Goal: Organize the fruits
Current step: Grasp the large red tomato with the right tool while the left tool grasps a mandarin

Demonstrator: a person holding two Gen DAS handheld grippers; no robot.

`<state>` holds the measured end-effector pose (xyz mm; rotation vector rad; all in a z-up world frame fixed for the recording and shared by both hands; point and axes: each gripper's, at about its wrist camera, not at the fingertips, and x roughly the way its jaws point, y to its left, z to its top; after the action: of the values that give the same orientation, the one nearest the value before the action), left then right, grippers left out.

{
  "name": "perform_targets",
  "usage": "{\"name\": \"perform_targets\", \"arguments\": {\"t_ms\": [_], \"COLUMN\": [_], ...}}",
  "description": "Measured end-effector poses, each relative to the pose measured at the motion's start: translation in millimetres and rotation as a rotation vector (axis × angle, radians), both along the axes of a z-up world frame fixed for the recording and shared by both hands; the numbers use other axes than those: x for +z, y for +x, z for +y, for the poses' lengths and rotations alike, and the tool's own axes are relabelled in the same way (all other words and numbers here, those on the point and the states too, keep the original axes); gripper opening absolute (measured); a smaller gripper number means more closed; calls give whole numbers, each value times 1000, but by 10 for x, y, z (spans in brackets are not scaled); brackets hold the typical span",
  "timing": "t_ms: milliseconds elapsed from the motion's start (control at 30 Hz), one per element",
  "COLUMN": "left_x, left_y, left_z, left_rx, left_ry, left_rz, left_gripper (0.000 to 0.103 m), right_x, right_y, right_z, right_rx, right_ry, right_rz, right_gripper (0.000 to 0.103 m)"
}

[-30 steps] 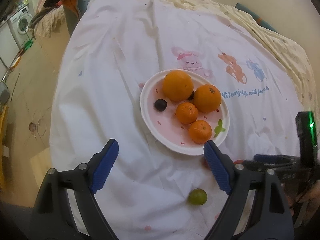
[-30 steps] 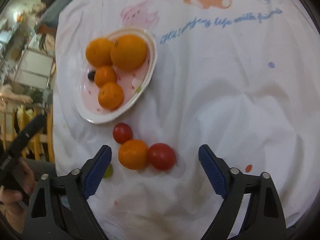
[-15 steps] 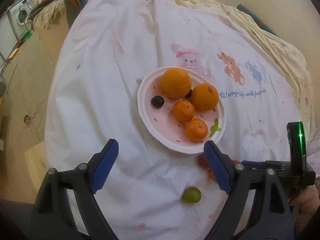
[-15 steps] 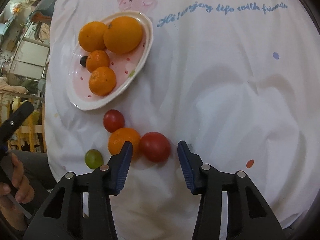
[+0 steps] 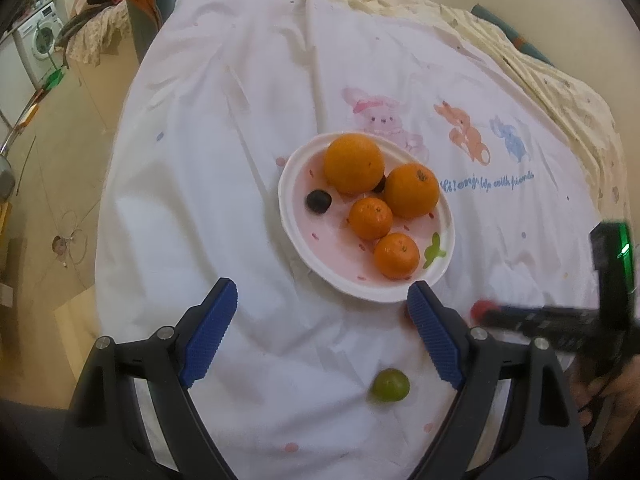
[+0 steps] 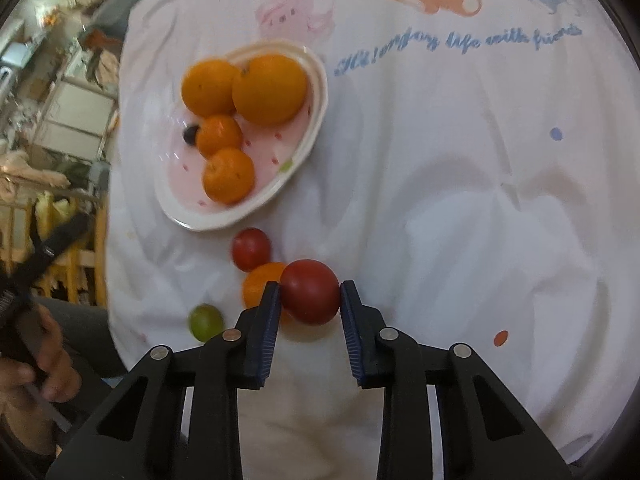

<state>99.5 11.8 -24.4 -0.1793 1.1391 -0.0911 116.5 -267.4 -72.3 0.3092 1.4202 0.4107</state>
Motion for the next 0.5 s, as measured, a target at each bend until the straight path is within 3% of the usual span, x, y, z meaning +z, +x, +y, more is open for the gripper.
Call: {"name": "perform_targets", "arguments": {"t_ms": [267,500], "left_x": [-144,-393], "left_y": [-107,-202], "left_z": [-436,-1049], "left_rx": [-85,-116], "left_ry": [2,-24], "left_rz": [68,156], "left_gripper": [85,85], "right_x": [277,390], "right_y": [121,186], "right_z": [-354,-596], "right_rx": [-171,-307], "right_ry": [129,168], "right_rz": [-71,-120], "right_gripper": [32,32]}}
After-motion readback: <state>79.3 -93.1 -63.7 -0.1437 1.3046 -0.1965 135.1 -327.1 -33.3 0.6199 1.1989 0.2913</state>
